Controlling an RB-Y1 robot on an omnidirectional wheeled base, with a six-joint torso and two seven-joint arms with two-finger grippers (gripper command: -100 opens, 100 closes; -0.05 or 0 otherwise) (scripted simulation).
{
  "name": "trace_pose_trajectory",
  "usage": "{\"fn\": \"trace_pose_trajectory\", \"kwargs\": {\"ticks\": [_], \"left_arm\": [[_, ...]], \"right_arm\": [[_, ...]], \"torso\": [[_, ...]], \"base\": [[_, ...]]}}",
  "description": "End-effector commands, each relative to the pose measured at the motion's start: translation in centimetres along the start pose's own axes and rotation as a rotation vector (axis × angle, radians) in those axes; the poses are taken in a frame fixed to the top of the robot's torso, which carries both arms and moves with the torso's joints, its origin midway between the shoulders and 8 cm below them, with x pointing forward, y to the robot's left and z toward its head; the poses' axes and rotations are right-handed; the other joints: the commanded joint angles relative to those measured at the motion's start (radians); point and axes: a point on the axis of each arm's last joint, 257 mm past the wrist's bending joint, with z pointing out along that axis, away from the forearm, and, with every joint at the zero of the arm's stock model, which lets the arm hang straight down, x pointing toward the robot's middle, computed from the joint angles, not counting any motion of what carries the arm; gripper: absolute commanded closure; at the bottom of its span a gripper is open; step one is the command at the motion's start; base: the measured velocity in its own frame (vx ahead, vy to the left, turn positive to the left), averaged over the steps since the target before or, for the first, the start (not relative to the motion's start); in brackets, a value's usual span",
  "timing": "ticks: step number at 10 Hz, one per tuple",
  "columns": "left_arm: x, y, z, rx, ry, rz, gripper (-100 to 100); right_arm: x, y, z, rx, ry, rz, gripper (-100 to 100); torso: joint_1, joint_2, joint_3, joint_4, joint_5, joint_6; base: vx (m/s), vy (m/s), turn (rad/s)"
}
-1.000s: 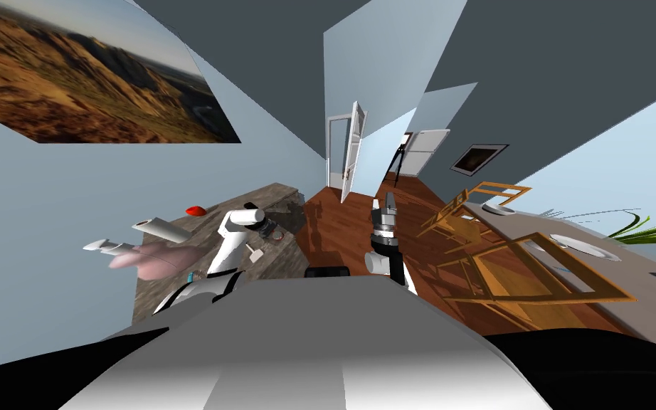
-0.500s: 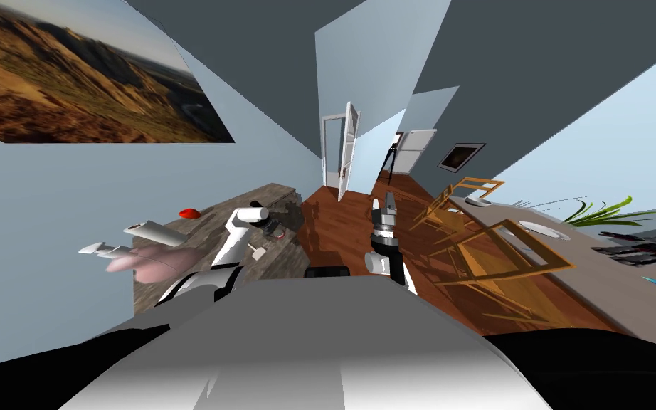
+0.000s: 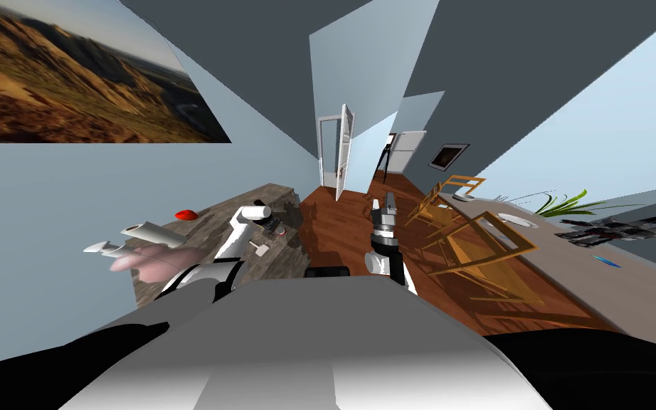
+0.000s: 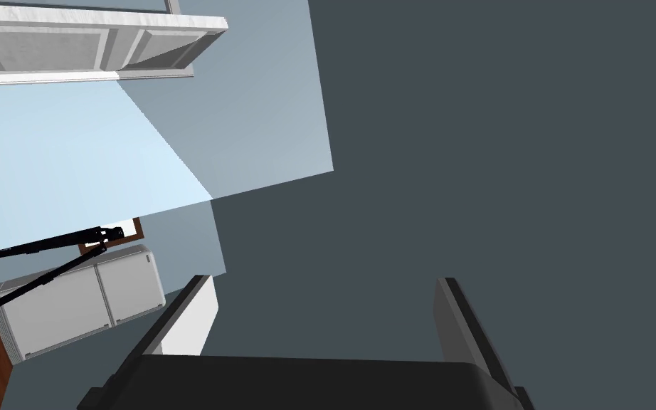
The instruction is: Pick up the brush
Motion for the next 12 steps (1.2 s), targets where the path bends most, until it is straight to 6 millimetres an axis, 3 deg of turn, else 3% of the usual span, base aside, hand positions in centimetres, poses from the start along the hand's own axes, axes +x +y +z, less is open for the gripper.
{"fn": "trace_pose_trajectory", "kwargs": {"ticks": [1,2,3,4,5,6,7,8,9,11,12], "left_arm": [[-0.3,-1.1,0.2,0.008,-0.010,-0.016,-100],[-0.4,-0.5,0.6,-0.009,-0.004,-0.024,-100],[-0.7,-1.7,0.5,0.005,-0.017,-0.038,-100],[-0.7,-1.1,1.0,-0.014,-0.011,-0.047,-100],[-1.2,-2.3,0.9,0.002,-0.026,-0.061,-100],[-1.2,-1.6,1.4,-0.018,-0.020,-0.072,-100],[-1.7,-2.7,1.2,-0.004,-0.036,-0.088,-100],[-1.8,-2.0,1.7,-0.023,-0.031,-0.098,-100],[-2.3,-3.0,1.5,-0.008,-0.048,-0.115,-100],[-2.3,-2.5,1.7,-0.020,-0.043,-0.117,-100],[-2.3,-2.5,1.8,-0.020,-0.044,-0.120,100]], "right_arm": [[0.0,0.0,0.0,0.000,0.000,0.000,0],[0.0,0.0,0.0,0.000,0.000,0.000,0],[0.0,0.0,0.0,0.000,0.000,0.000,0],[0.0,0.0,0.0,0.000,0.000,0.000,0],[0.0,0.0,0.0,0.000,0.000,0.000,0],[0.0,0.0,0.0,0.000,0.000,0.000,0],[0.0,0.0,0.0,0.000,0.000,0.000,0],[0.0,0.0,0.0,0.000,0.000,0.000,0],[0.0,0.0,0.0,0.000,0.000,0.000,0],[0.0,0.0,0.0,0.000,0.000,0.000,0],[0.0,0.0,0.0,0.000,0.000,0.000,0]], "torso": [[0.000,0.000,0.000,0.000,0.000,0.000],[0.001,0.001,0.000,0.000,0.000,0.001],[0.001,0.001,0.000,0.000,0.000,0.000],[0.001,0.003,0.001,0.000,0.000,0.001],[0.001,0.003,0.002,0.001,0.000,0.000],[0.001,0.003,0.002,0.001,0.000,0.001],[0.001,0.002,0.001,0.000,0.000,0.000],[0.002,0.003,0.001,0.001,0.000,0.001],[0.001,0.002,0.001,0.000,0.000,0.000],[0.001,0.002,0.001,0.000,0.000,0.000],[0.000,0.000,0.000,0.000,0.000,0.000]], "base": [[-0.053,0.037,-0.139],[-0.058,0.039,-0.101],[-0.095,0.036,-0.118],[-0.091,0.041,-0.080],[-0.092,0.043,-0.162],[-0.069,0.039,-0.079],[-0.091,0.046,-0.133],[-0.073,0.038,-0.072],[-0.088,0.035,-0.144],[-0.054,0.021,-0.041],[-0.006,0.003,0.003]]}}
